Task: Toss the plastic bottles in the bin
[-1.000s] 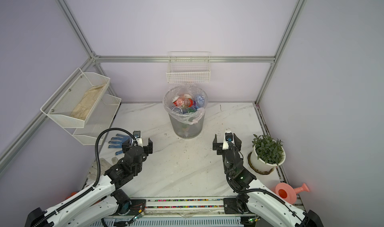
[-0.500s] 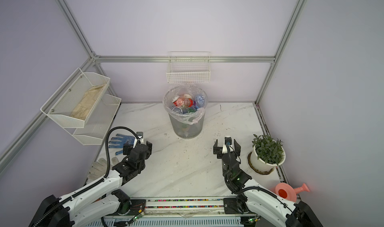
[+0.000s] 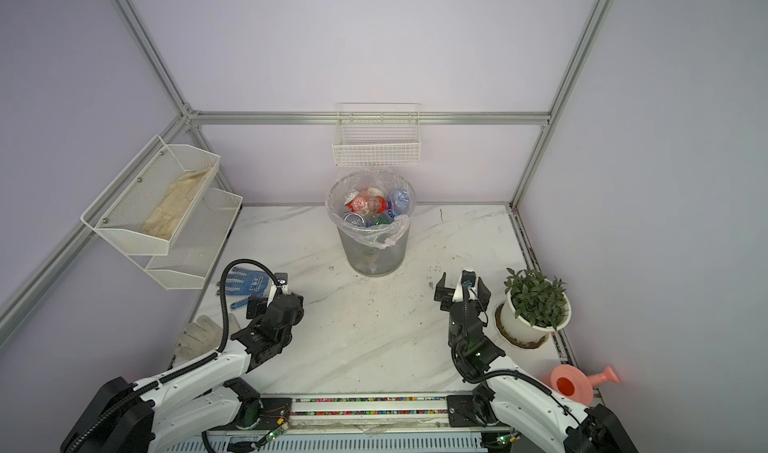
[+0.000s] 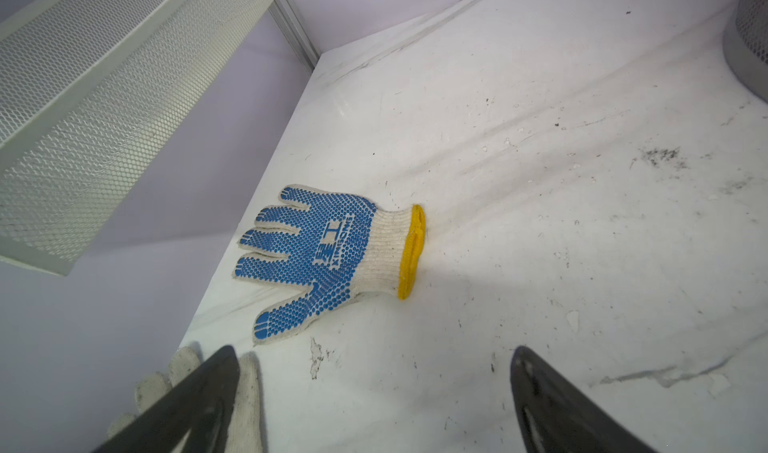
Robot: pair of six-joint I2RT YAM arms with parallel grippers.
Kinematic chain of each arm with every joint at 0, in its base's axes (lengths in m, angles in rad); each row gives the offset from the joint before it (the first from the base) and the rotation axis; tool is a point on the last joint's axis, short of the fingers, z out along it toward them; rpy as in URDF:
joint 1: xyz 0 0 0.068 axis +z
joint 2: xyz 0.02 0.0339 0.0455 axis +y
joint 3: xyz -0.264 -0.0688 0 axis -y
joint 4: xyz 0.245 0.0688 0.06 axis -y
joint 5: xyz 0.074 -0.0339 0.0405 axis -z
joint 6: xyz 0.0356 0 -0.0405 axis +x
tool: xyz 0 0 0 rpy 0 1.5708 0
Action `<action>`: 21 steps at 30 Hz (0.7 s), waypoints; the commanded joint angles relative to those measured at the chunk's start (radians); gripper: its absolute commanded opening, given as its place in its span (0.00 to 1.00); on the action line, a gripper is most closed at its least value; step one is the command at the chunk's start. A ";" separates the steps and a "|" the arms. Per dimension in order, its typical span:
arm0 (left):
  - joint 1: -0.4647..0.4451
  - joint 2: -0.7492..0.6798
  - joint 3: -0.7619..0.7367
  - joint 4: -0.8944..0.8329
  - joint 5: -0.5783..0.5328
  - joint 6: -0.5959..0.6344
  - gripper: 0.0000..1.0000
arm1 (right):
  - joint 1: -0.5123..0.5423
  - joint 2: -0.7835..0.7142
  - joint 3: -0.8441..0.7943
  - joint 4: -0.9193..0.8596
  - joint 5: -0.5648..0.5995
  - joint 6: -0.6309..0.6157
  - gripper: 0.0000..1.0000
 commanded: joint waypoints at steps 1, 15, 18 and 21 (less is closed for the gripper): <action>0.005 0.007 0.010 0.005 -0.039 -0.036 1.00 | -0.034 0.030 0.014 0.041 0.034 0.044 0.98; 0.015 0.041 -0.007 0.141 -0.077 0.032 1.00 | -0.139 0.234 0.036 0.253 0.040 0.078 0.97; 0.032 0.054 -0.009 0.177 -0.078 0.045 1.00 | -0.173 0.290 0.043 0.316 0.035 0.086 0.97; 0.049 0.072 -0.015 0.244 -0.071 0.075 1.00 | -0.197 0.353 0.057 0.370 0.017 0.076 0.97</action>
